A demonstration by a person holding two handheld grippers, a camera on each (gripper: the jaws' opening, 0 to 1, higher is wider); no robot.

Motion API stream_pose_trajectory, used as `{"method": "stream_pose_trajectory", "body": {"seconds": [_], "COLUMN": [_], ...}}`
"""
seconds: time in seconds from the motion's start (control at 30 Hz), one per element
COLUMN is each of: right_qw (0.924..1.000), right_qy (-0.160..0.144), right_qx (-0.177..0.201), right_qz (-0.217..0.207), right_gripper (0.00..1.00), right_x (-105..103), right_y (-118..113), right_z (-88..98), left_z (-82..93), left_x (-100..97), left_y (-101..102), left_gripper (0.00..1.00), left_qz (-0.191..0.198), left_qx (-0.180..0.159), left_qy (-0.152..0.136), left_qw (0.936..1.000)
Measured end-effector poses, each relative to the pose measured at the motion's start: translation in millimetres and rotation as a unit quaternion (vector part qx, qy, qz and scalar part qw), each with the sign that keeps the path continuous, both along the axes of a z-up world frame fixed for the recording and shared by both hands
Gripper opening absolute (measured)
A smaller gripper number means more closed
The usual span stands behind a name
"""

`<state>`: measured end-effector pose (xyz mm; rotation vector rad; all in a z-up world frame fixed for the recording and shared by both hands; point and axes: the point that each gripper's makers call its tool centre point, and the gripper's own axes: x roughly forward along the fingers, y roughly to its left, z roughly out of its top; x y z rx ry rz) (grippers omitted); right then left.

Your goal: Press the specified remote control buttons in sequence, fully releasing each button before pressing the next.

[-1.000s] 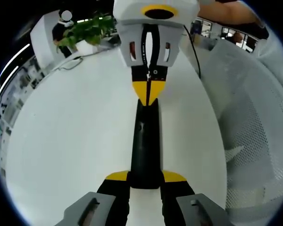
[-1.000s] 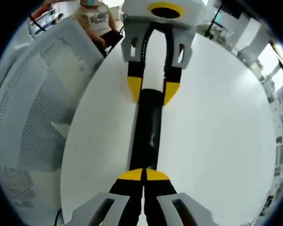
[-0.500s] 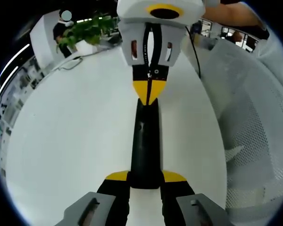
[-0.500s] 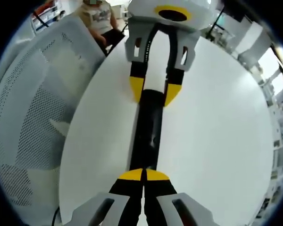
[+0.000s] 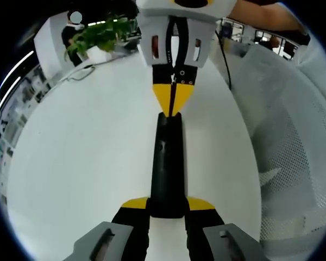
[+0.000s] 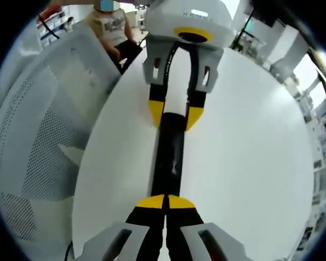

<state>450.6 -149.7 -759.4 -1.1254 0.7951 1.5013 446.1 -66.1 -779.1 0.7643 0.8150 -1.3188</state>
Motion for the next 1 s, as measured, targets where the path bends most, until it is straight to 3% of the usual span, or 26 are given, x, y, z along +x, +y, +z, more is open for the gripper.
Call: {"method": "stream_pose_trajectory", "body": {"seconds": [0.6, 1.0], "right_qw": [0.9999, 1.0], "right_qy": [-0.004, 0.0], "right_qx": [0.011, 0.008], "right_qz": [-0.003, 0.001], "right_gripper": [0.0, 0.0], "right_x": [5, 5], "right_y": [8, 12], "right_z": [6.3, 1.0], "left_z": [-0.7, 0.5], "left_x": [1.3, -0.9], "left_y": [1, 1], "left_gripper": [0.23, 0.23], "left_qz": [-0.001, 0.001], "left_qx": [-0.001, -0.007], "left_qy": [0.001, 0.001], "left_qw": [1.0, 1.0]}}
